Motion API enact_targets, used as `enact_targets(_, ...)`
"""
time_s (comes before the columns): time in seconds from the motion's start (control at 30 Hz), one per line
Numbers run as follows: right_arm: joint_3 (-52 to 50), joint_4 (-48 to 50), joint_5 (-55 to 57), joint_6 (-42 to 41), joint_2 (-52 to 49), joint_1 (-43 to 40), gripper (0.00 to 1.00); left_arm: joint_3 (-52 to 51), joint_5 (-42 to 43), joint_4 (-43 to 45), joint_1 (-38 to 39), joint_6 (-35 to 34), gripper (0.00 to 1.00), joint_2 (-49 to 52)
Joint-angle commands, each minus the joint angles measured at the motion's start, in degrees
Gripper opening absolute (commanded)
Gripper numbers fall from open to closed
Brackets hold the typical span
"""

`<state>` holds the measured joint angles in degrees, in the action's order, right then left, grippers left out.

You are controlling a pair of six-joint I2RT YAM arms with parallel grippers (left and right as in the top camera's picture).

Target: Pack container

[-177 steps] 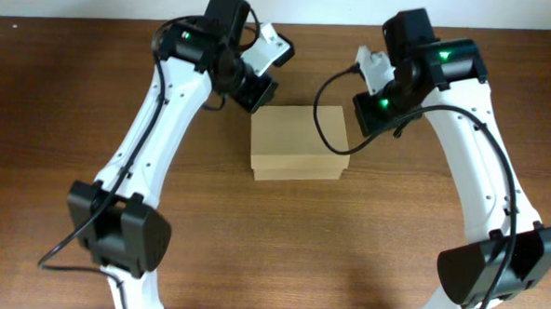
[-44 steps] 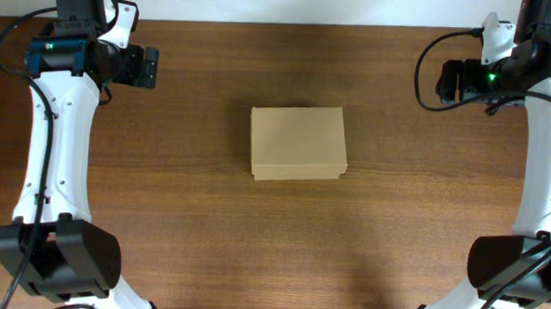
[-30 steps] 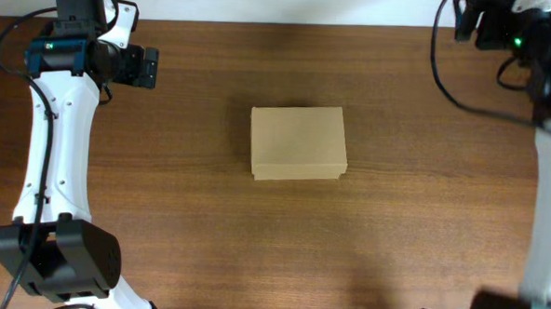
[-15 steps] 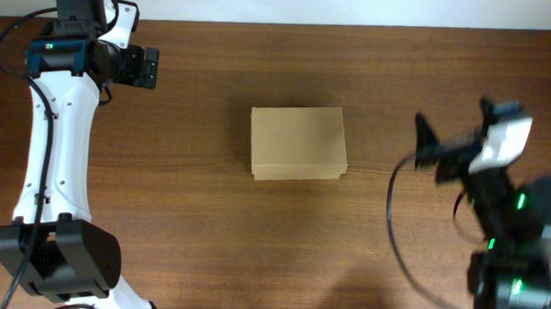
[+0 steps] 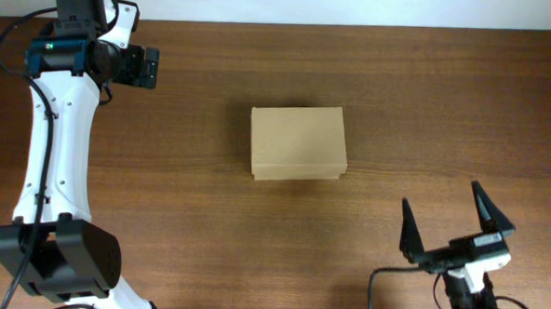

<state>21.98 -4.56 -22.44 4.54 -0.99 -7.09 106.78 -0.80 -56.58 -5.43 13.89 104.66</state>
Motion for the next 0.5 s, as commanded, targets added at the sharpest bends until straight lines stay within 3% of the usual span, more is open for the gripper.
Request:
enact_targets(0.0,-1.9,2.0,-0.5,-0.5,0.9,1.6,0.99,1.0,0.4,-0.1,0.0,0.3,1.00,-1.2)
enact_targets(0.3,-11.3,19.5,2.1,-0.5,0.9,3.8,0.99,0.9,0.4,-0.1,0.0,0.3,1.00,-1.2)
enact_targets(0.47,-15.1,22.2,2.1,-0.5,0.9,3.8,0.99,1.0,0.4,-0.1,0.0,0.3,1.00,-1.2)
